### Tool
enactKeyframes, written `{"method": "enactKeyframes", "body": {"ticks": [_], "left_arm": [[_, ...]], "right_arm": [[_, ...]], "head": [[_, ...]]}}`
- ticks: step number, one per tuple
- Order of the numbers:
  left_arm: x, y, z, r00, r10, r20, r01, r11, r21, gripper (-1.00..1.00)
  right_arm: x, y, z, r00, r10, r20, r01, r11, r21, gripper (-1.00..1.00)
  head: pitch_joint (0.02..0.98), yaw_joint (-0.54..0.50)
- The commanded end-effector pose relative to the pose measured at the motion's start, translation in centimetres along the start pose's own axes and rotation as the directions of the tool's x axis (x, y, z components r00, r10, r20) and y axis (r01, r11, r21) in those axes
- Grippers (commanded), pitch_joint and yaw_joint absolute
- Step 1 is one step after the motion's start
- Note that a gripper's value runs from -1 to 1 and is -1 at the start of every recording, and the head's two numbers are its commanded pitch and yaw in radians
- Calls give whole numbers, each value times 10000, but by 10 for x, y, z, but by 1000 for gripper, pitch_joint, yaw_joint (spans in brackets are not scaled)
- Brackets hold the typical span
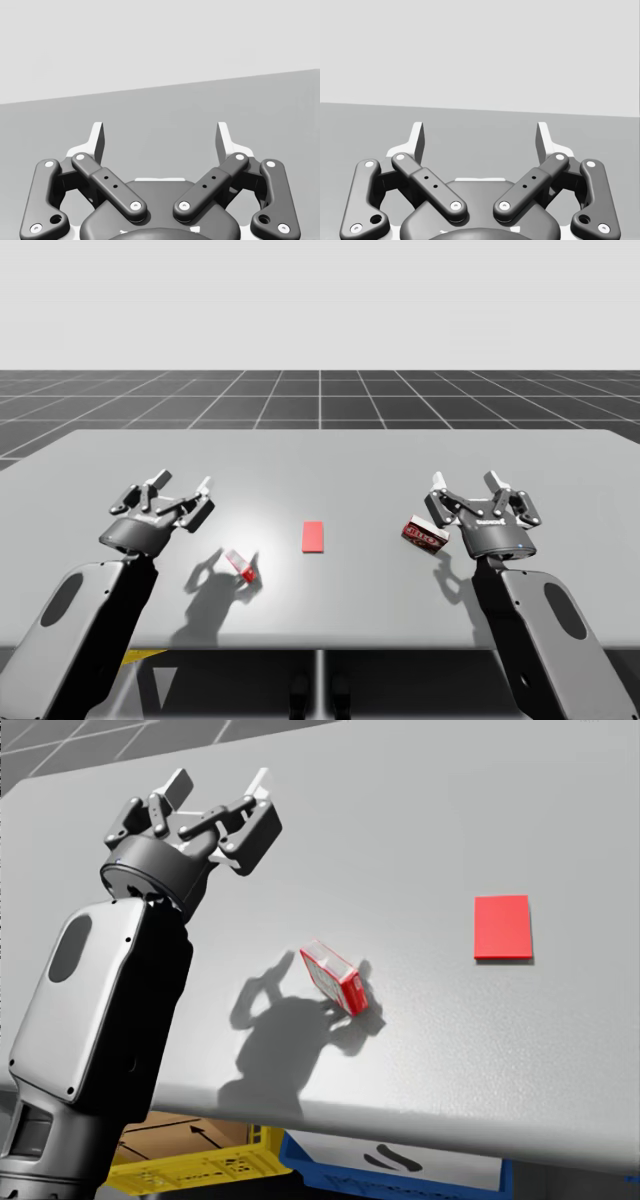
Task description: Look at the card. If it is red, pick the object on the left. If it is green, pick the object on the right.
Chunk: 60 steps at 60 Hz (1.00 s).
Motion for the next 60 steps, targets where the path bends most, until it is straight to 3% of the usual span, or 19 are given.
{"method": "enactKeyframes", "body": {"ticks": [1, 13, 21, 24, 33, 38, 43, 50, 60], "left_arm": [[14, -17, 20, 9998, -216, -46, 211, 9962, -850, -1000], [19, -27, 58, 9984, -115, -548, -4, 9772, -2123, -1000], [13, -23, 93, 9937, 285, -1080, -598, 9526, -2984, -1000], [10, -23, 98, 9930, 253, -1151, -598, 9499, -3069, -1000], [-13, -24, 129, 9872, -639, -1464, 42, 9266, -3760, -1000], [-29, -28, 145, 9765, -1210, -1782, 349, 9053, -4233, -1000], [-39, -34, 153, 9688, -1380, -2056, 330, 8949, -4451, -1000], [-52, -40, 155, 9625, -1316, -2373, 96, 8905, -4549, -1000], [-62, -46, 148, 9598, -1234, -2522, -8, 8972, -4416, -1000]], "right_arm": [[-2, 0, 0, 10000, 30, -37, -30, 10000, -11, -1000], [-3, 0, -1, 10000, 60, -62, -60, 10000, -50, -1000], [-3, 1, -1, 9999, 80, -75, -80, 9999, -60, -1000], [-3, 1, -2, 9999, 78, -75, -79, 10000, -58, -1000], [-3, 1, -2, 9999, 97, -56, -98, 9999, -79, -1000], [-3, 0, -3, 9999, 98, -44, -98, 9999, -90, -1000], [-3, 0, -3, 9999, 104, -29, -104, 9999, -88, -1000], [-3, 0, -3, 10000, 79, 14, -79, 9999, -87, -1000], [-2, -1, -4, 10000, 56, 81, -55, 9999, -87, -1000]], "head": [[901, 352], [899, 361], [900, 358], [899, 357], [898, 352], [898, 349], [897, 347], [896, 345], [895, 338]]}}
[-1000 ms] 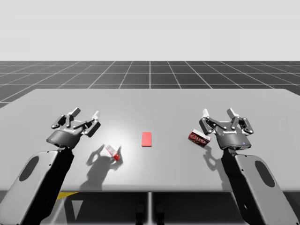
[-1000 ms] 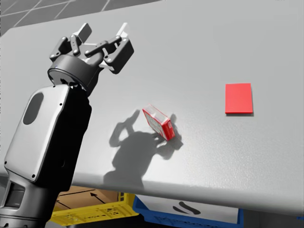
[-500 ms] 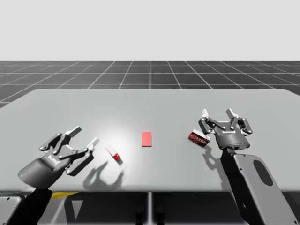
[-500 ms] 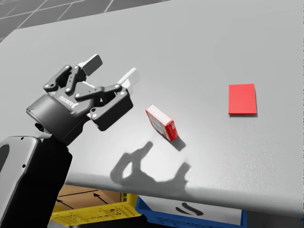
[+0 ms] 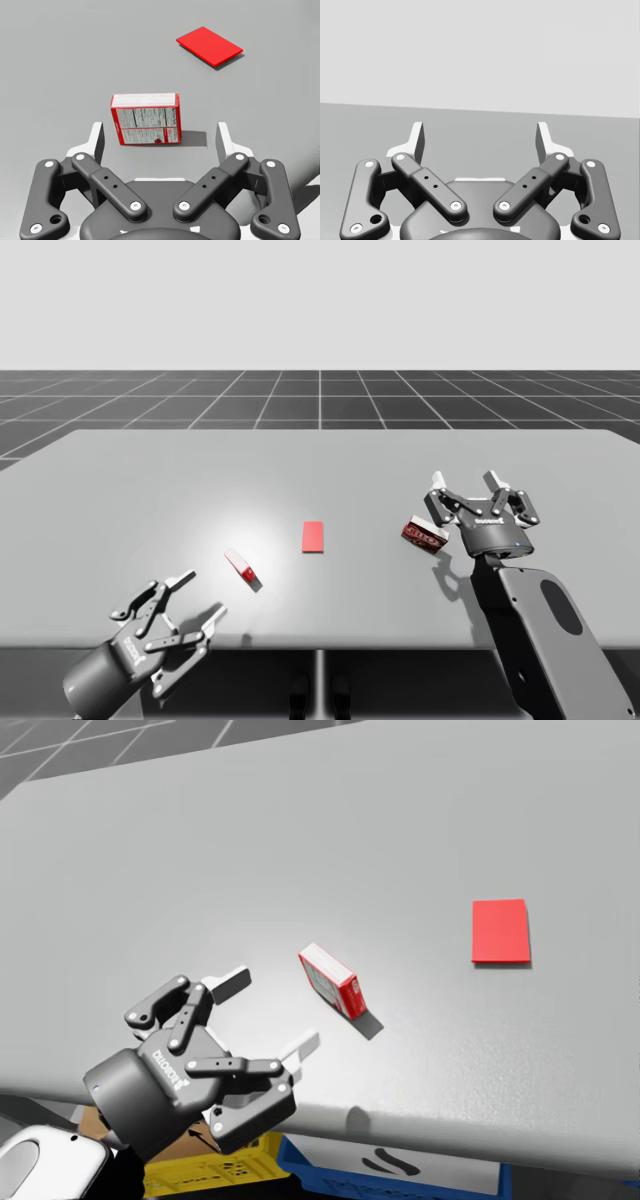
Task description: Look at the card. If it is red, pick the object on the left. If it is green, pick the object on the right.
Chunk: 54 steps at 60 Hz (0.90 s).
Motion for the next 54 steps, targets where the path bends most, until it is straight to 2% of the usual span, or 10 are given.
{"method": "enactKeyframes", "body": {"ticks": [1, 18, 28, 38, 41, 54], "left_arm": [[-12, -8, -9, 9998, -33, -171, 32, 10000, -55, -1000], [-14, 1, -41, 9986, 306, -426, -289, 9988, 397, -1000], [-14, 1, -53, 9974, 476, -533, -458, 9984, 339, -1000], [-15, 5, -67, 9950, 750, -663, -717, 9961, 507, -1000], [-15, 6, -70, 9932, 943, -682, -910, 9946, 497, -1000], [-17, 10, -82, 9902, 1112, -845, -1060, 9923, 634, -1000]], "right_arm": [[1, -1, -1, 10000, -11, 58, 11, 10000, -1, -1000], [1, -2, -1, 9999, -2, 111, 2, 10000, 2, -1000], [2, -2, -1, 9999, -61, 144, 61, 10000, -4, -1000], [3, -3, -1, 9998, -108, 164, 108, 9999, -1, -1000], [4, -3, -1, 9998, -123, 172, 123, 9999, -2, -1000], [4, -3, 0, 9997, -173, 188, 173, 9999, 8, -1000]], "head": [[895, 338], [897, 325], [900, 317], [900, 310], [901, 309], [902, 304]]}}
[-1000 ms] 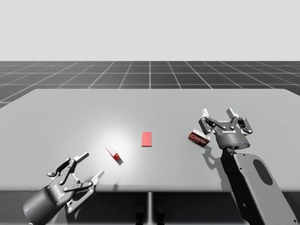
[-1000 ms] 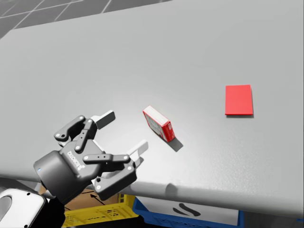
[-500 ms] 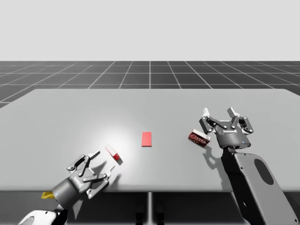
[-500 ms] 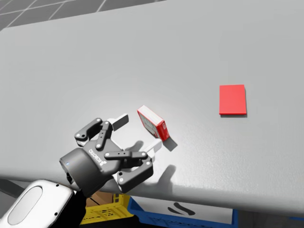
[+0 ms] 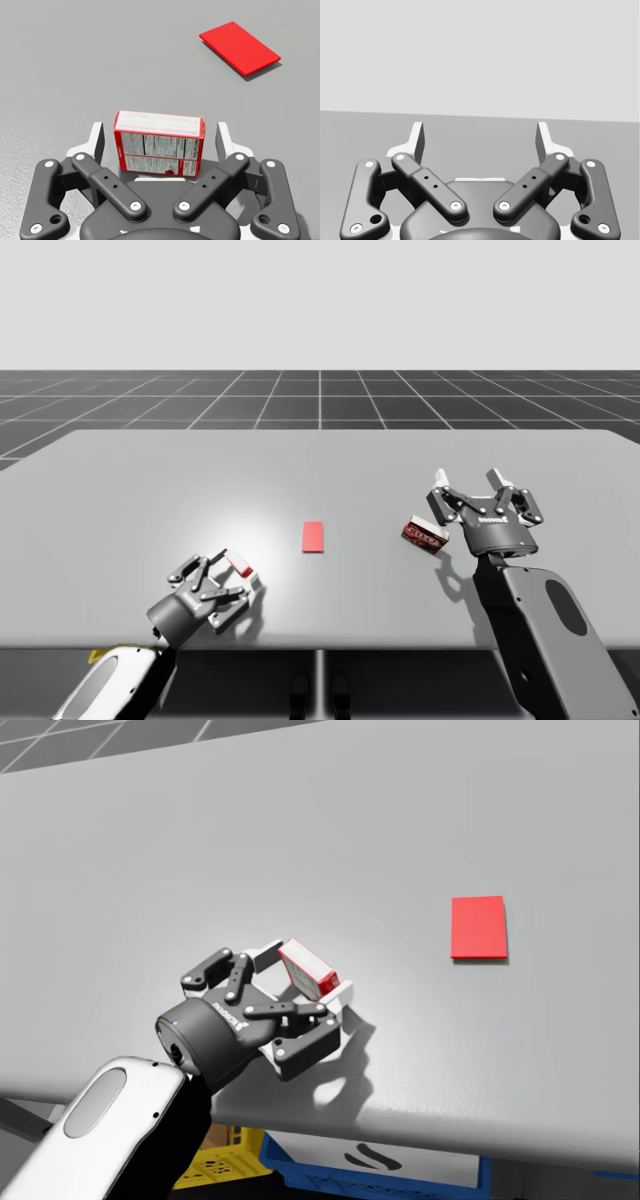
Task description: Look at the card. If it is red, pick the object on the left. If it is green, pick the object on the right.
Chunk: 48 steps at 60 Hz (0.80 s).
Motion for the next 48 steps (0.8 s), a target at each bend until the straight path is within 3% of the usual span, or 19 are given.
{"method": "enactKeyframes", "body": {"ticks": [1, 15, 16, 17, 18, 19, 20, 35, 48], "left_arm": [[-2, 3, -10, 9996, 221, -158, -220, 9997, 79, -1000], [-9, 2, -15, 9983, 325, -488, -326, 9995, -22, -1000], [-10, 2, -15, 9983, 275, -506, -275, 9996, 7, -909], [-11, 2, -15, 9983, 221, -537, -220, 9998, 27, -560], [-11, 1, -14, 9984, 180, -538, -178, 9998, 31, -351], [-13, 1, -15, 9980, 175, -607, -178, 9998, -49, 592], [-14, 0, -14, 9978, 140, -651, -148, 9998, -120, 958], [-18, -3, -14, 9972, -208, -723, 193, 9996, -210, 1000], [-19, -5, -14, 9965, -381, -739, 365, 9991, -236, 1000]], "right_arm": [[1, 0, 0, 10000, -40, 18, 40, 10000, 1, -1000], [3, -1, 1, 9999, -83, 61, 83, 10000, -20, -1000], [3, -1, 1, 9999, -85, 62, 85, 10000, -19, -1000], [3, -1, 1, 9999, -87, 64, 87, 10000, -19, -1000], [3, -1, 1, 9999, -91, 67, 91, 10000, -18, -1000], [3, -1, 1, 9999, -92, 68, 93, 10000, -18, -1000], [3, -1, 1, 9999, -86, 72, 87, 10000, -25, -1000], [4, -2, 2, 9999, -91, 87, 91, 9999, -61, -1000], [4, -2, 2, 9999, -67, 82, 68, 9999, -90, -1000]], "head": [[902, 303], [896, 301], [896, 301], [896, 301], [895, 300], [894, 301], [892, 300], [757, 310], [525, 335]]}}
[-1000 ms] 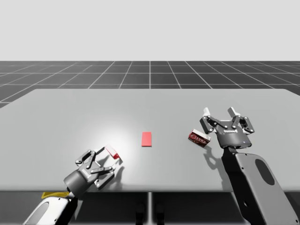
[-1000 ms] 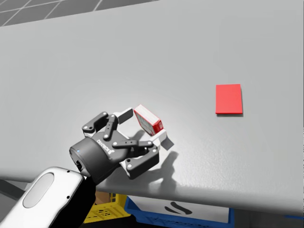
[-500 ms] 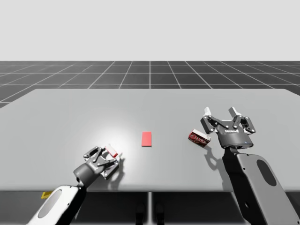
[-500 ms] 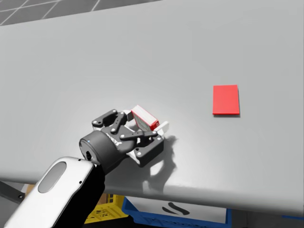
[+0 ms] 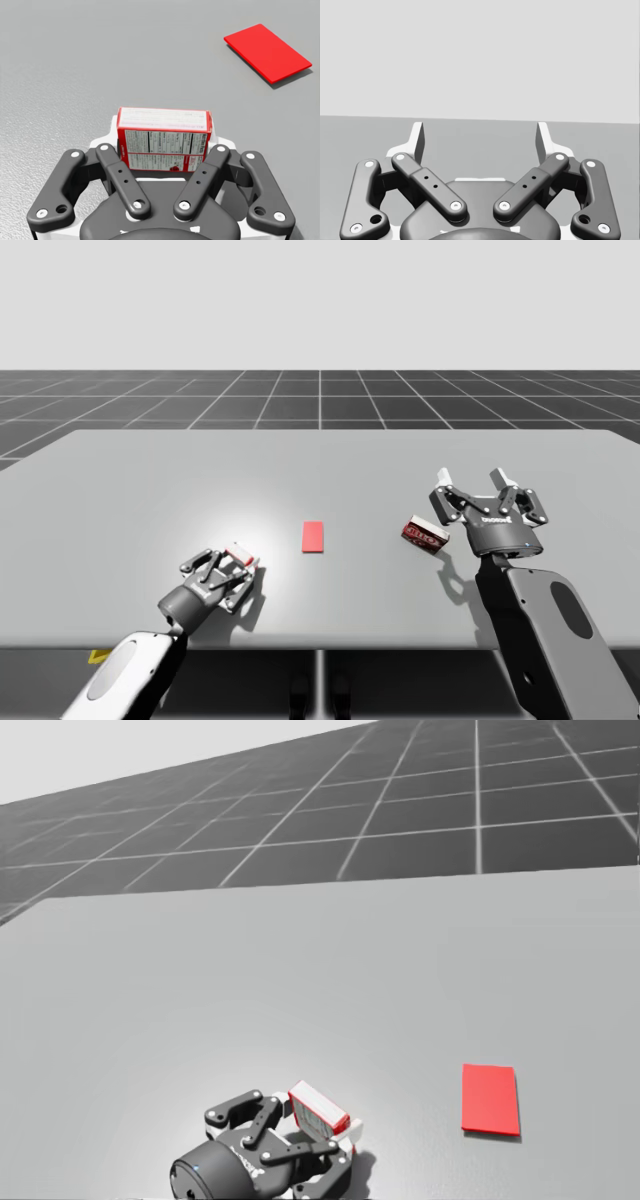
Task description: Look at the card. If it is red, pick the object on the left. If it is green, pick the object on the right.
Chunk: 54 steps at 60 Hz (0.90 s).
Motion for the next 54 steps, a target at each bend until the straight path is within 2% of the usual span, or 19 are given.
{"method": "enactKeyframes", "body": {"ticks": [1, 13, 21, 25, 28, 29, 32, 35, 39, 42, 45, 46, 54], "left_arm": [[-18, -7, 4, 9976, -306, -620, 242, 9946, -1004, 1000], [-15, -8, 5, 9980, -384, -502, 332, 9943, -1013, 1000], [4, -4, 11, 9991, -406, -147, 390, 9947, -949, 1000], [22, -1, 15, 9982, -576, 148, 587, 9942, -901, 1000], [34, 2, 19, 9957, -871, 315, 895, 9925, -833, 1000], [43, 4, 21, 9936, -1050, 423, 1081, 9910, -795, 1000], [52, 6, 23, 9918, -1158, 534, 1196, 9900, -748, 1000], [67, 9, 28, 9863, -1471, 741, 1519, 9864, -633, 1000], [83, 12, 32, 9808, -1682, 987, 1739, 9834, -521, 1000], [99, 15, 36, 9727, -1969, 1225, 2030, 9784, -393, 1000], [109, 17, 38, 9677, -2093, 1408, 2153, 9761, -288, 1000], [120, 18, 41, 9621, -2221, 1580, 2277, 9735, -186, 1000], [159, 24, 51, 9394, -2586, 2252, 2598, 9654, 250, 1000]], "right_arm": [[0, 0, 0, 10000, 15, 0, -15, 10000, -21, -1000], [0, -1, 0, 10000, 27, 14, -27, 10000, -33, -1000], [-1, -1, 0, 10000, 43, 3, -43, 10000, -25, -1000], [-1, -1, 0, 10000, 47, 6, -47, 10000, -27, -1000], [-1, -1, 0, 10000, 66, 14, -66, 10000, -42, -1000], [-1, -2, 0, 9999, 104, 33, -104, 9999, -65, -1000], [0, -2, 0, 9997, 212, 77, -211, 9997, -133, -1000], [0, -2, 0, 9990, 413, 165, -409, 9989, -225, -1000], [0, -2, -1, 9987, 468, 198, -464, 9987, -229, -1000], [-1, -1, -1, 9985, 506, 203, -501, 9985, -237, -1000], [-1, -1, -1, 9987, 480, 187, -476, 9986, -230, -1000], [-1, -1, -1, 9986, 484, 189, -480, 9986, -231, -1000], [0, -1, -1, 9987, 479, 193, -475, 9986, -224, -1000]], "head": [[517, 335], [442, 335], [433, 333], [431, 333], [430, 334], [429, 334], [427, 335], [424, 335], [421, 336], [417, 336], [414, 336], [412, 337], [407, 339]]}}
